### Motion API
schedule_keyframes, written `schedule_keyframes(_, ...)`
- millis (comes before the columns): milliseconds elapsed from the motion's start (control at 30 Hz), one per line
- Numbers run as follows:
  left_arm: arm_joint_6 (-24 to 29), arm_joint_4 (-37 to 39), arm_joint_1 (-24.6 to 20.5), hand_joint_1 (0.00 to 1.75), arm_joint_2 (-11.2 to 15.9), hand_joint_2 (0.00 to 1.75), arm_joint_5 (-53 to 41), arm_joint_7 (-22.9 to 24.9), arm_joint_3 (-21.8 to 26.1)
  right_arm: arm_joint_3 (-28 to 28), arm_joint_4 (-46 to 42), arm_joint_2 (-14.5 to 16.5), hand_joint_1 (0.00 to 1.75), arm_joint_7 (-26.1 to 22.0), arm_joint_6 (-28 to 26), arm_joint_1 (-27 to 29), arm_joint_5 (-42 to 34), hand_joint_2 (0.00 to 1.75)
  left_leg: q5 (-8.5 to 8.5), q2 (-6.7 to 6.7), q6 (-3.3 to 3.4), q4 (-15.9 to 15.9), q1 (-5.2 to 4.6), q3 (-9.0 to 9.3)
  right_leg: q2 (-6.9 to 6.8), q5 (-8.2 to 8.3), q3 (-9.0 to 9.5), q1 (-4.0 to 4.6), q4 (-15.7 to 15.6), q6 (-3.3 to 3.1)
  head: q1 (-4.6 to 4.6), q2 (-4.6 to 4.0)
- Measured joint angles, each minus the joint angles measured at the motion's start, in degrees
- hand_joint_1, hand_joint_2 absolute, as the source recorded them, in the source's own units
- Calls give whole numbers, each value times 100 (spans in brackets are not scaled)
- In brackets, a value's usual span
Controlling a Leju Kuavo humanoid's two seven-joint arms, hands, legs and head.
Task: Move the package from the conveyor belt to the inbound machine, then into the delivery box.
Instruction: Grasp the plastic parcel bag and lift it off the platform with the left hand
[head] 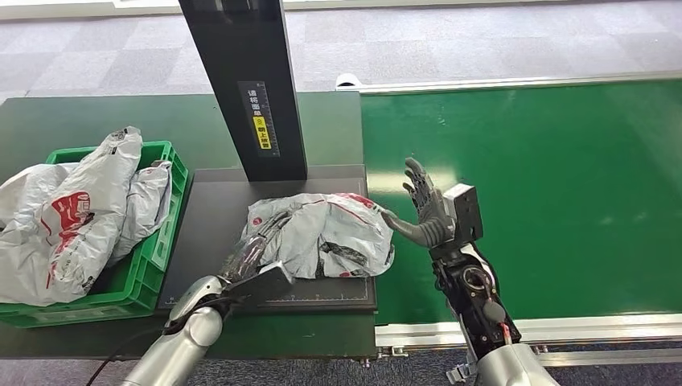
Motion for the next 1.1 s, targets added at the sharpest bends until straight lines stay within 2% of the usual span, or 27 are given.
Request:
schedule_keyframes(133,11,335,-327,3,-208,175,-205,580,-179,19,-25,-31,0,12,-75,318,-34,175,0,-5,0,0,0,0,-3,0,2,0,0,0,0,1)
schedule_keyframes(233,187,634,-512,106,-341,175,-462,882,-317,88,-51,-32,0,-8,-261,529,71,175,1,-6,0,0,0,1,-3,0,5,0,0,0,0,1)
schedule_keyframes(267,266,727,-546,145,-381,175,-469,898,-339,115,-78,-32,0,-17,-322,602,118,175,1,-6,0,0,0,2,-3,0,6,0,0,0,-1,1)
schedule_keyframes(367,488,916,-578,174,-472,175,-332,794,-338,144,-175,-31,0,-16,-378,766,185,175,1,-5,0,0,0,2,-3,0,7,0,0,0,-1,1)
schedule_keyframes(633,795,962,-565,175,-572,175,95,483,-153,148,-264,-46,0,46,-378,816,225,175,1,-4,0,0,0,3,-2,0,7,0,0,0,0,1)
schedule_keyframes(833,1106,809,-450,175,-575,175,645,31,-24,138,-413,-95,0,13,-376,943,222,175,0,-2,0,0,0,1,-2,0,3,0,1,0,-1,1)
schedule_keyframes(967,1177,727,-402,175,-570,175,733,-33,8,129,-527,-122,0,8,-376,1038,222,175,0,1,0,-1,1,-1,-1,0,2,0,0,0,0,1)
schedule_keyframes(1100,1587,630,-328,175,-575,175,1026,-362,67,104,-618,-143,0,-16,-380,1109,251,175,0,4,0,0,0,0,0,0,1,0,0,0,-1,1)
